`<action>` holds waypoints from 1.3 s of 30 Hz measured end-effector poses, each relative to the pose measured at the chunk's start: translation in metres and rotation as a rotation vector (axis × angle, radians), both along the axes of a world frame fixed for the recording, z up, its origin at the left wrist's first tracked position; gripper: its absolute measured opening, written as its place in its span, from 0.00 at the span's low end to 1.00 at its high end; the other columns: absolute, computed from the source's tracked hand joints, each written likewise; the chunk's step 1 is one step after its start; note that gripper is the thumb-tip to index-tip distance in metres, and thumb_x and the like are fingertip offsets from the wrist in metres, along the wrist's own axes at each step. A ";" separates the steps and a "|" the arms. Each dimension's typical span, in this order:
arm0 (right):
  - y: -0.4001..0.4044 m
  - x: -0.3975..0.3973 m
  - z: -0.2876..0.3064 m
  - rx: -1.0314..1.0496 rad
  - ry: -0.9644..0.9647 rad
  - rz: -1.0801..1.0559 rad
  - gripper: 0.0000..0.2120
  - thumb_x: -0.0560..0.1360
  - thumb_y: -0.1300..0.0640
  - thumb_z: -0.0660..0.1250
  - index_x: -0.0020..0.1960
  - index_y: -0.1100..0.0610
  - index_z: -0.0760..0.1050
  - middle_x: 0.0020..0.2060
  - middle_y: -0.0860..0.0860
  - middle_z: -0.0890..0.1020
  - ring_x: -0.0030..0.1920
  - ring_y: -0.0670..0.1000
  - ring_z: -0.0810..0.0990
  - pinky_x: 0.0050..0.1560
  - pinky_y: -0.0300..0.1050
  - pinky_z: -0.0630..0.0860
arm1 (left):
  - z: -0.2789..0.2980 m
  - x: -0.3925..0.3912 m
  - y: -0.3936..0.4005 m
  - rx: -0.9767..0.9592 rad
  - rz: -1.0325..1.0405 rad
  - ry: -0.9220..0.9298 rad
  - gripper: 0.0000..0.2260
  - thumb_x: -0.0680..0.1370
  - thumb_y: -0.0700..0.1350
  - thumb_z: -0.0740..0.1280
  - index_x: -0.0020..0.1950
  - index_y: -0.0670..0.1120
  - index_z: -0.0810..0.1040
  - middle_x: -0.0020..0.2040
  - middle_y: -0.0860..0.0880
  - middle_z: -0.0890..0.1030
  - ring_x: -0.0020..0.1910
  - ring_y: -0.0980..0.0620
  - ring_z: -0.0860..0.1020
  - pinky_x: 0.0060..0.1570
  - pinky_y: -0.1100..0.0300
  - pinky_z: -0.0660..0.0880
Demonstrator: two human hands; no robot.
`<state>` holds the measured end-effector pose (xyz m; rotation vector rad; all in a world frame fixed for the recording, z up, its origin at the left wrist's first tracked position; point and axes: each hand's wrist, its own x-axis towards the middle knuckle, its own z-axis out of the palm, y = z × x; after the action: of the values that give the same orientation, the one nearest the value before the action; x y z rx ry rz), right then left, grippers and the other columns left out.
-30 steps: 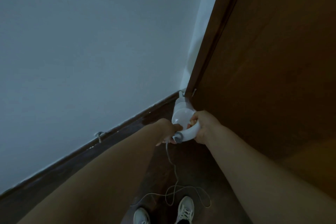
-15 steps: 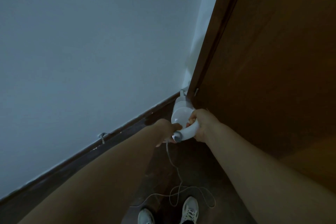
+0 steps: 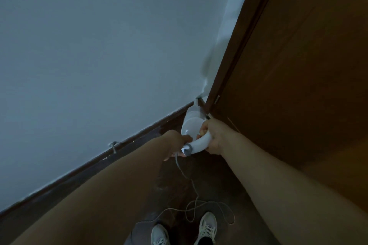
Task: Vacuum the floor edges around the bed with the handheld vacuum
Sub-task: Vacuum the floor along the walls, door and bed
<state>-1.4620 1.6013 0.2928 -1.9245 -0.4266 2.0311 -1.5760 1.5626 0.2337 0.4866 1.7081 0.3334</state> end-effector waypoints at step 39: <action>-0.120 -0.040 0.002 -0.013 0.062 0.133 0.08 0.75 0.69 0.58 0.40 0.59 0.68 0.40 0.58 0.72 0.36 0.52 0.72 0.37 0.44 0.74 | 0.012 -0.042 -0.133 -0.012 0.019 0.092 0.13 0.80 0.49 0.64 0.48 0.38 0.75 0.33 0.46 0.78 0.24 0.54 0.76 0.25 0.64 0.70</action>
<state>-1.5025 1.4811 0.2945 -1.8808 -0.5405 2.1752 -1.6176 1.4295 0.2455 0.4830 1.8038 0.3187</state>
